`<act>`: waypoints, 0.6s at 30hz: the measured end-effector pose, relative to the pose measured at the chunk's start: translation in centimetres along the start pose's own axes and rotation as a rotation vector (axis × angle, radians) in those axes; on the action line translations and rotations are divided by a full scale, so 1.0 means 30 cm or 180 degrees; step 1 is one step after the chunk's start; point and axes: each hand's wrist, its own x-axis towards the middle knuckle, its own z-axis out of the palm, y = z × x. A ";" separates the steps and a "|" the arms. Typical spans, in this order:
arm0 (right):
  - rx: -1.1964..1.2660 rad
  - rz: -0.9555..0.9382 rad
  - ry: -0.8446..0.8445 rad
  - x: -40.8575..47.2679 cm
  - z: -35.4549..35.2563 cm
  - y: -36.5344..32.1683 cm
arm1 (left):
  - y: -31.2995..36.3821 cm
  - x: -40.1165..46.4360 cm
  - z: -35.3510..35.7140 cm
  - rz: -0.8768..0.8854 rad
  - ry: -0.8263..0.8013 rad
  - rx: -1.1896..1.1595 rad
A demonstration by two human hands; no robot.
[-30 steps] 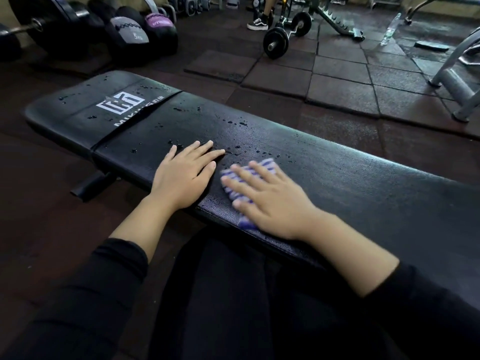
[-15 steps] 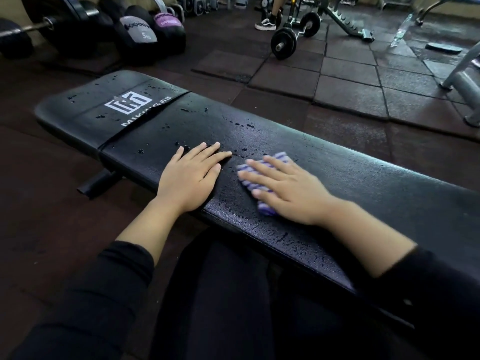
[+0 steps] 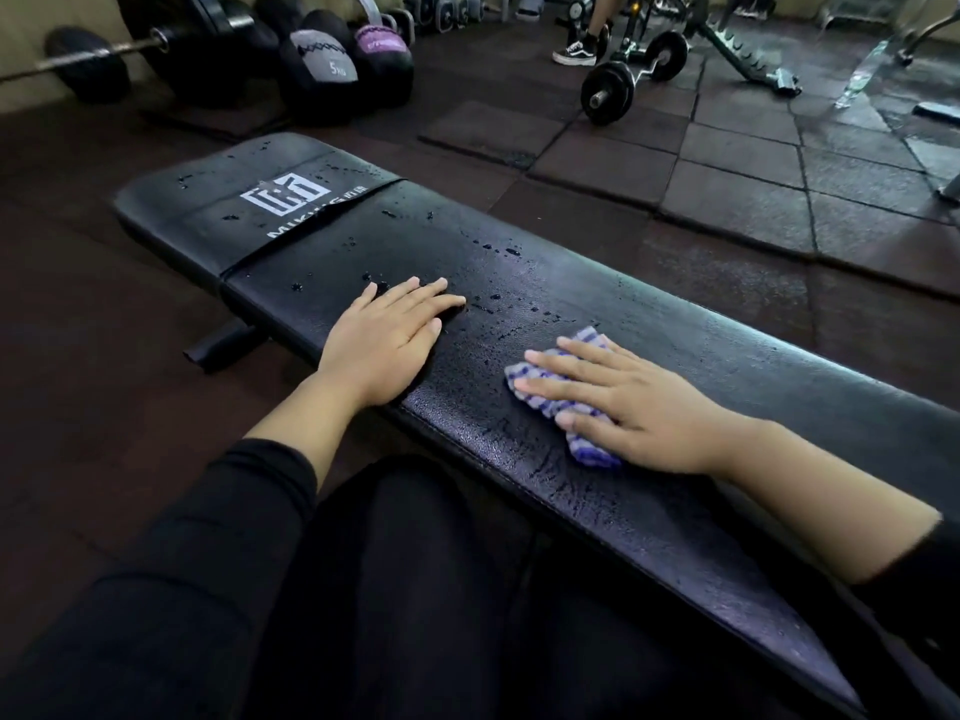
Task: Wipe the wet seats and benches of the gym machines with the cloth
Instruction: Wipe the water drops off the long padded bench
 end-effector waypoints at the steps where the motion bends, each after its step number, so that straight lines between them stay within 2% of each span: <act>1: 0.0012 0.0130 -0.0008 0.035 -0.007 0.015 | 0.002 0.001 0.000 -0.0015 -0.0020 0.0016; 8: -0.0091 0.0770 0.0145 0.232 -0.017 -0.016 | 0.001 0.005 -0.014 0.0005 -0.0347 0.0110; 14: 0.0012 0.1230 0.0034 0.239 -0.004 -0.057 | -0.055 0.093 -0.054 0.0244 -0.0013 0.0208; 18: 0.0044 0.1420 0.0126 0.273 -0.004 -0.066 | -0.158 0.192 -0.089 0.0174 -0.0299 0.0420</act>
